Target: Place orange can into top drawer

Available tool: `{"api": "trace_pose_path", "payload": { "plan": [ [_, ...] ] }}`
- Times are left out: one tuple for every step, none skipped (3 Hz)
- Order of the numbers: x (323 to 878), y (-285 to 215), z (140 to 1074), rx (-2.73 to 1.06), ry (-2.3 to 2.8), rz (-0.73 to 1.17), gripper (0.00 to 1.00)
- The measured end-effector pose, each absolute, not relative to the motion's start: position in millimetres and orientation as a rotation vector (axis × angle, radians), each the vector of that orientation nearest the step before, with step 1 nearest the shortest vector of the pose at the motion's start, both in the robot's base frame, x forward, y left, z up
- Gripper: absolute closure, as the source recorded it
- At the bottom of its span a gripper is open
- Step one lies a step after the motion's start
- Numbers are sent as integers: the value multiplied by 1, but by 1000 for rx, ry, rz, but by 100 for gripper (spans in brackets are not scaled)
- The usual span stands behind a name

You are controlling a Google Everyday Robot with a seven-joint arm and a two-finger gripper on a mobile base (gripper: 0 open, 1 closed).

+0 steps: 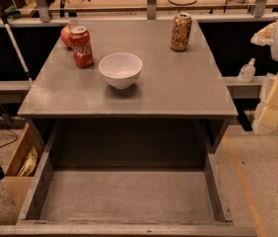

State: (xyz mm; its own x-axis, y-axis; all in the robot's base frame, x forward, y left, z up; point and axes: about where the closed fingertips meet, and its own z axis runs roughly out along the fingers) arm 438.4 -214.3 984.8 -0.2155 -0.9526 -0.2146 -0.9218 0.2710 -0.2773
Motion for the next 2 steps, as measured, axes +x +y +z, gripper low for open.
{"api": "trace_pose_path", "payload": {
  "plan": [
    [438,-214,985,-1708,2208,-127,0],
    [451,-217,980,-1612,2196,-144,0]
  ]
}}
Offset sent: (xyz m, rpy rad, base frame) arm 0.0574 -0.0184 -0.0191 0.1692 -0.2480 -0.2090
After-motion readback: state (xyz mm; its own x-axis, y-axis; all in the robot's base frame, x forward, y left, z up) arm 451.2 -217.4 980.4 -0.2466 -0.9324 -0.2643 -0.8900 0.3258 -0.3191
